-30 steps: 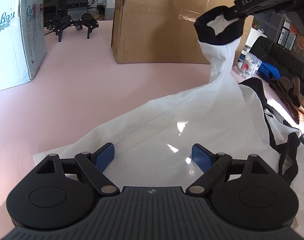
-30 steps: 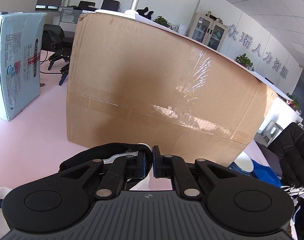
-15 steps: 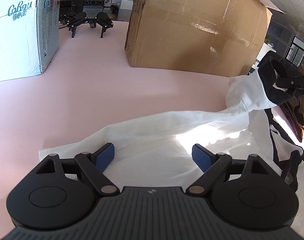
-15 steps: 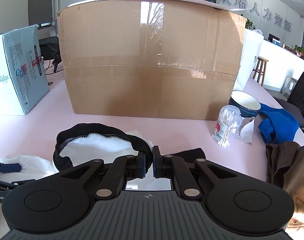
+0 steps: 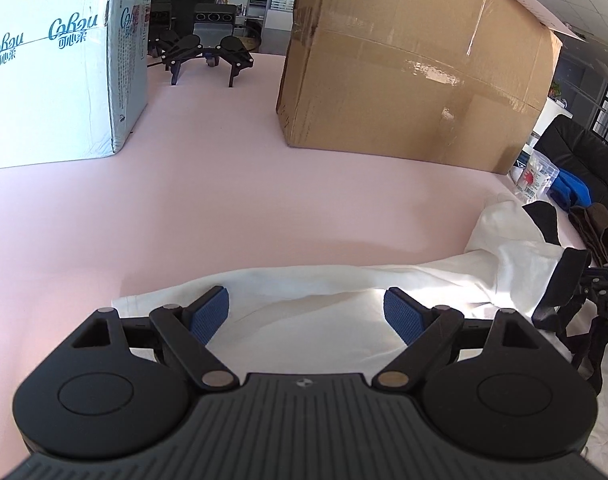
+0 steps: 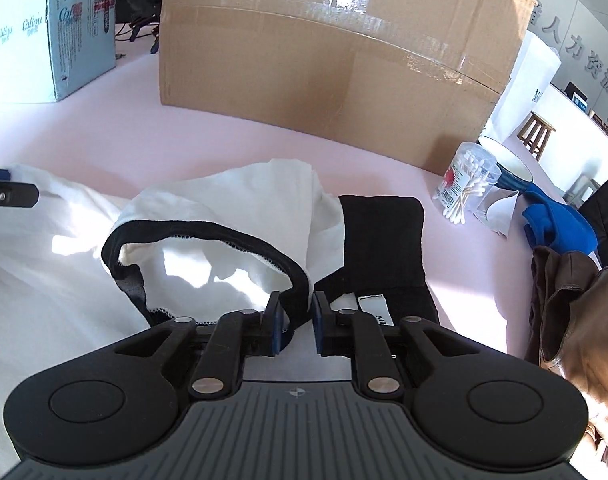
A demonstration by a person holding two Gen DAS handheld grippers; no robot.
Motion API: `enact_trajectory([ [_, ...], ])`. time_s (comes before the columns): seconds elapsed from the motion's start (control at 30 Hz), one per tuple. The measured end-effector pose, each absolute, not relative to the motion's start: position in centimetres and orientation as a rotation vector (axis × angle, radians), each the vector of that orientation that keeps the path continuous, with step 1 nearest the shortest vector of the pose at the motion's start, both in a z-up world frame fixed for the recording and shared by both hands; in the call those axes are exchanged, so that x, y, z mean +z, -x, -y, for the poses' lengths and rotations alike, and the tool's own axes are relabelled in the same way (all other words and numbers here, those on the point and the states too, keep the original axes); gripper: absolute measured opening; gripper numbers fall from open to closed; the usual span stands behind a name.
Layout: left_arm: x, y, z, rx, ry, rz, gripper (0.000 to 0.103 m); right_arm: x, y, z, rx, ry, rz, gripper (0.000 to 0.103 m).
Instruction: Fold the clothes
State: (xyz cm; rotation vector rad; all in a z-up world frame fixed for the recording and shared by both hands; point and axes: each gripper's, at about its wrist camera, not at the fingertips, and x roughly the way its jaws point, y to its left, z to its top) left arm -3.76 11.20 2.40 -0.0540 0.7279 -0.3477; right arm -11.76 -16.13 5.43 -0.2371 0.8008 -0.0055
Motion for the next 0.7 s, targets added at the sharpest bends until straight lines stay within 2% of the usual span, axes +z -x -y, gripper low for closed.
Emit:
enact_trajectory([
  [0.03,2.4,3.8,-11.1,-0.342,0.045,-0.726,0.083,5.7,12.1,16.0,-0.012,0.265,-0.783,0.038],
  [0.27,3.4,4.5,-11.4,-0.308,0.031,-0.656,0.083,11.6,12.9,14.7,0.023,0.307,-0.589,0.038],
  [0.5,3.2,3.4,-12.9,-0.212,0.055,-0.651,0.083,12.7,10.5,14.6,0.048,0.234,-0.62,0.039],
  [0.57,3.2,3.1,-13.1,-0.204,0.07,-0.65,0.083,12.9,10.8,15.1,0.044,0.219,-0.617,0.042],
  [0.63,3.2,2.8,-13.1,-0.208,0.085,-0.653,0.083,12.6,10.3,15.6,0.02,0.198,-0.628,0.053],
  [0.7,3.0,2.6,-13.0,-0.223,0.09,-0.663,0.083,11.3,8.9,16.2,0.037,0.145,-0.685,0.057],
])
